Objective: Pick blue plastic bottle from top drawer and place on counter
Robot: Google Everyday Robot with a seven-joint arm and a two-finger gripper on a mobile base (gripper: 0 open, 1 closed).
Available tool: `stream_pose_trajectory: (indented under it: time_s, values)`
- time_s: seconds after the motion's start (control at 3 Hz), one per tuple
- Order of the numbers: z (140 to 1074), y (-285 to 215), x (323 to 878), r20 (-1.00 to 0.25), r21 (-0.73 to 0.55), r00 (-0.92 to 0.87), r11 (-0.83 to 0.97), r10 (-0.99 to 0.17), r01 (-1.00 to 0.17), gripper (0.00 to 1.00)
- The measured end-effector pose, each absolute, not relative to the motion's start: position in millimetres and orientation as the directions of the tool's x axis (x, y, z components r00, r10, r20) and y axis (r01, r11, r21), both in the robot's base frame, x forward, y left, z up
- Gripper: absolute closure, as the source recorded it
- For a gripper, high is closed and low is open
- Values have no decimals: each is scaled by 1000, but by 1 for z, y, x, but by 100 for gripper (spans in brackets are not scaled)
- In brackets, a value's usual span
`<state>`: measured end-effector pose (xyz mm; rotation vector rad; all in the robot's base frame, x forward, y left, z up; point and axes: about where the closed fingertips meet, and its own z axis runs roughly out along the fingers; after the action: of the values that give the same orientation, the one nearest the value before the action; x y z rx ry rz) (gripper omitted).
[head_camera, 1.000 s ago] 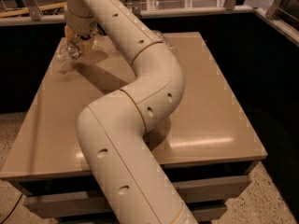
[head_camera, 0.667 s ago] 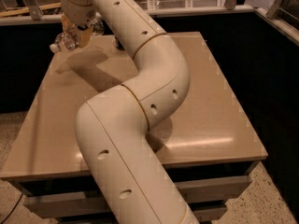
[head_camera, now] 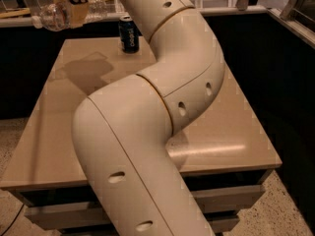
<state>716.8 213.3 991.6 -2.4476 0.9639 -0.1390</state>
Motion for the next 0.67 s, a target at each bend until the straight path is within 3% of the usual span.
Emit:
stream_pose_trajectory:
  time_s: [0.67]
  values:
    - [985,217,713,-93,-470,761,-646,-642,-601,100]
